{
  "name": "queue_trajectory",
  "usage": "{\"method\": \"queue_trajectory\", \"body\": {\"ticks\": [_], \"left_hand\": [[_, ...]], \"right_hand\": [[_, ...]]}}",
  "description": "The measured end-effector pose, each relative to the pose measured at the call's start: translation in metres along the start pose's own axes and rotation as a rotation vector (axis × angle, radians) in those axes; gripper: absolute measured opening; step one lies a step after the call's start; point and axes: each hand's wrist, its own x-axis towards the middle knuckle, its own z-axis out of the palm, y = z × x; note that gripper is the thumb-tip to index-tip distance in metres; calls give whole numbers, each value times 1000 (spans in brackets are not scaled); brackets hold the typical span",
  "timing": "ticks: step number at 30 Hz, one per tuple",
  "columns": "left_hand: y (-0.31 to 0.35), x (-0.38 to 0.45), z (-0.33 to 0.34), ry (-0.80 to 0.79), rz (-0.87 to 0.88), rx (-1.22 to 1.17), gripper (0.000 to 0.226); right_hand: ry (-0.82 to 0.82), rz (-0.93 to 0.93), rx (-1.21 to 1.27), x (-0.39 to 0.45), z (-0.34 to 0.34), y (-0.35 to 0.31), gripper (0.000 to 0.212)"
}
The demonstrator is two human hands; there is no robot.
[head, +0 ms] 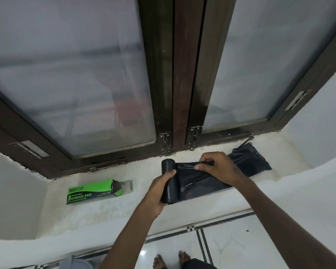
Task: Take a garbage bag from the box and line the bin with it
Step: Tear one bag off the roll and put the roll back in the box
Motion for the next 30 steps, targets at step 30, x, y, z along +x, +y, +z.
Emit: {"method": "queue_trajectory", "body": {"ticks": [30], "left_hand": [[-3,7,25,27,-4,-5,33]], "right_hand": [[8,-214,-264,-3,-26,-5,36]]}}
